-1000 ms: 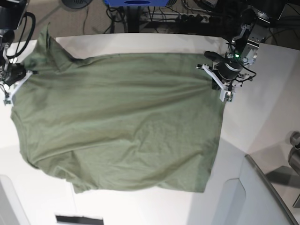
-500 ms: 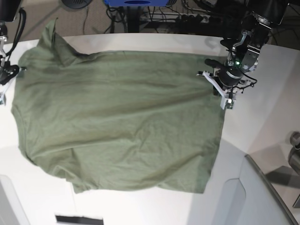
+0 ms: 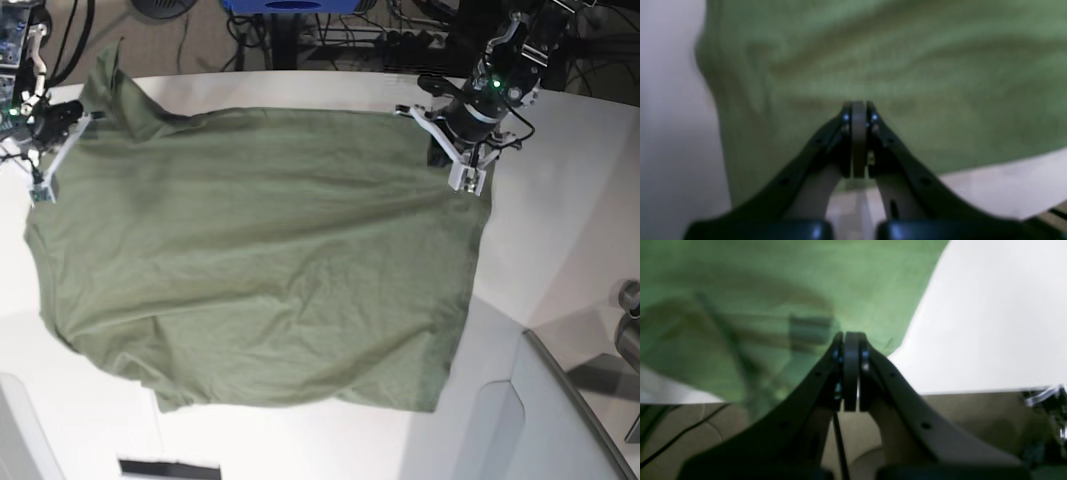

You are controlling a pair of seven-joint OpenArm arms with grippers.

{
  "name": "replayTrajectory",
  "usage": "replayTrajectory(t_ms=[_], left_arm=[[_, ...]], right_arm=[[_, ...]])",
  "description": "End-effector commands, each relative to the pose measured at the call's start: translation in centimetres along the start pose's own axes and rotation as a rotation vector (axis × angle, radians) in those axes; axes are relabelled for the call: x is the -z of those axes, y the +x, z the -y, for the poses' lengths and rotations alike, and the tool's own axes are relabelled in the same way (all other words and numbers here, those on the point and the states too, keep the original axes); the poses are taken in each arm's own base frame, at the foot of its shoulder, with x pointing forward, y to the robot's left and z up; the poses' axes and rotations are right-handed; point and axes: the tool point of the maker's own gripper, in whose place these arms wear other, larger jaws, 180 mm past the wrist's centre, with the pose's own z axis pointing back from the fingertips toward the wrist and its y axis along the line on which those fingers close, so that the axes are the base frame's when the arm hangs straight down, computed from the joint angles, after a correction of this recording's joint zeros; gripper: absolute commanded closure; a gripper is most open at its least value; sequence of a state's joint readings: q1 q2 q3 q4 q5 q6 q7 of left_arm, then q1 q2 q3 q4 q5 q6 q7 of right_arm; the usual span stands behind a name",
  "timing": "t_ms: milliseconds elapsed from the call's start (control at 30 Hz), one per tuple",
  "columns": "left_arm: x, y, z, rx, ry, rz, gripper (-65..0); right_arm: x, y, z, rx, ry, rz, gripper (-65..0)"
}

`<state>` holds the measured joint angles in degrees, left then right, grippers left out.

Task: Layout the t-shirt on the table in an organized manner, then fold the t-shirt properly
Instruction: 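Pull both shoulders away from the hem to straighten the shirt, then hold the shoulders with both grippers and adjust the shirt flat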

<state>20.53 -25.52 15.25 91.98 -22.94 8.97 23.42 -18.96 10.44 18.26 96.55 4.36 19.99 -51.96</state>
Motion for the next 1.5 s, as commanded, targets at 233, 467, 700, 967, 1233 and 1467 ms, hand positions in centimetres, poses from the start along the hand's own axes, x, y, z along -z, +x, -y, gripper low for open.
replayTrajectory(t_ms=[233,467,700,967,1233,1467], left_arm=[[-2.9,-1.2,-6.5,-0.14,0.19,0.03,0.0],[-6.8,-3.9,-9.4,-0.301,0.313,0.04,0.0],[-7.9,-3.7,-8.5,-0.426,0.182,0.133,-14.8],[-7.4,-4.9,-7.7,-0.557,0.103,0.141,-60.4],[-6.9,-7.6,-7.7,-0.636,0.108,0.092,-60.2],[-6.5,-6.8,-7.8,-0.638,0.106,0.114,-60.2]], right_arm=[[-1.2,1.1,0.6,0.165,0.034,0.092,-0.2],[-1.6,0.5,1.3,0.156,0.027,0.092,-10.5],[-3.6,1.0,2.5,0.317,0.218,0.216,-12.8],[-1.6,-0.6,2.4,0.253,0.195,0.081,-15.6],[-1.2,-1.6,1.8,0.171,0.166,-0.01,-33.6],[-2.7,0.3,1.8,0.361,0.311,0.143,-53.1]])
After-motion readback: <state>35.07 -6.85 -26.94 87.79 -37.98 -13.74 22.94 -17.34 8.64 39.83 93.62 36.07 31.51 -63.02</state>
